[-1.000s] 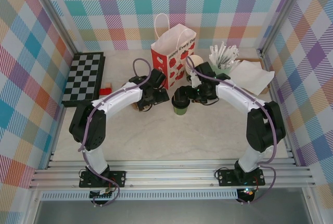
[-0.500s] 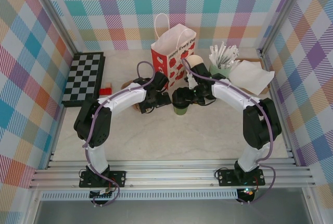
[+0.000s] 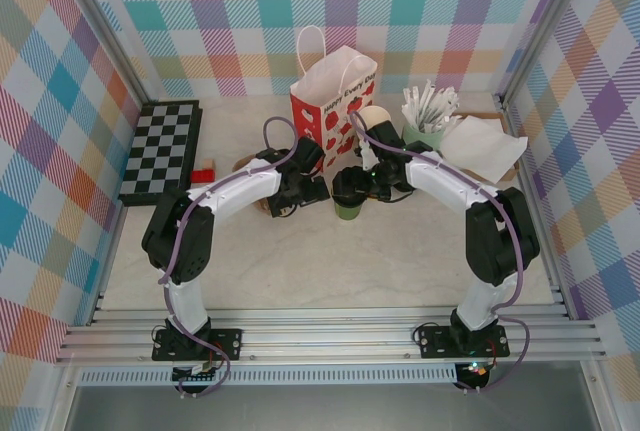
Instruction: Pack the takeout coffee
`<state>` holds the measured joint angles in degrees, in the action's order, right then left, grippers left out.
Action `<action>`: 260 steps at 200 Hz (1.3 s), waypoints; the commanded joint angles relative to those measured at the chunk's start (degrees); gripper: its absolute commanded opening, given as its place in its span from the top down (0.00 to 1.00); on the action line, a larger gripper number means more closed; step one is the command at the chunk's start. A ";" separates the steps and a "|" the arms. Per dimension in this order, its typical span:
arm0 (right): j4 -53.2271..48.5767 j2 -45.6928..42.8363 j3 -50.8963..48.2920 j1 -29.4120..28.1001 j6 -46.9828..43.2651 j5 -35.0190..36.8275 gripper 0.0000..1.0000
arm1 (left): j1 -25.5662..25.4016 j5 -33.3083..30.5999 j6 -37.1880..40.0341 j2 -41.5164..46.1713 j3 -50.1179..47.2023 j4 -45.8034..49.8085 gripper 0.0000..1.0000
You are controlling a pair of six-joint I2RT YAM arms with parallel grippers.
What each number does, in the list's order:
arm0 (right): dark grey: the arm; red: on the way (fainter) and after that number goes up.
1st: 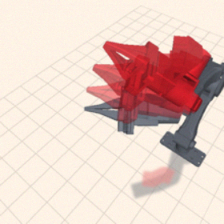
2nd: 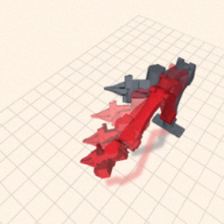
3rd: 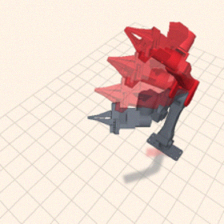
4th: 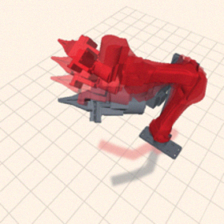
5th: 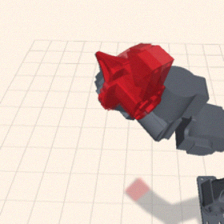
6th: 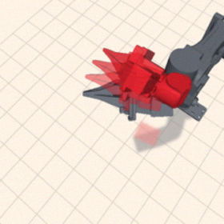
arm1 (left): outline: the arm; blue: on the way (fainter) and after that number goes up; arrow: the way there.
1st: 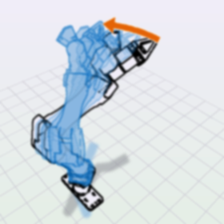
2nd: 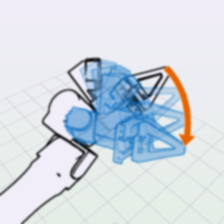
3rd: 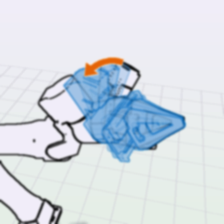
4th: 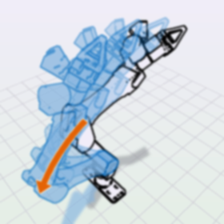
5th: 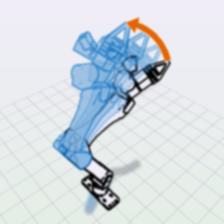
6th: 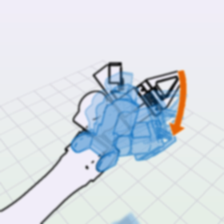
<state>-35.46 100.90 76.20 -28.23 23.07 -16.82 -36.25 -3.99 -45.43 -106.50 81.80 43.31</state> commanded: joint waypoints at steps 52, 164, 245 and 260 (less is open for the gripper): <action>-3.47 -0.12 3.47 5.84 -1.75 6.84 0.16 | 1.48 -9.55 -0.69 10.83 -2.82 0.63 0.00; -1.72 10.49 15.07 13.16 4.88 15.14 0.15 | 3.47 -20.09 -6.25 25.45 -14.21 -0.66 0.00; 5.62 6.16 9.13 13.29 8.28 18.59 0.14 | 3.91 -21.60 -6.07 29.01 -16.50 -1.65 0.00; 5.70 6.13 8.45 13.63 8.73 18.55 0.14 | 3.99 -21.59 -5.98 29.14 -16.61 -1.74 0.00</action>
<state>-30.57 108.51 86.52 -15.31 30.83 0.27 -32.93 -23.70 -51.22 -78.85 66.13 41.67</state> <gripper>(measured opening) 0.857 0.999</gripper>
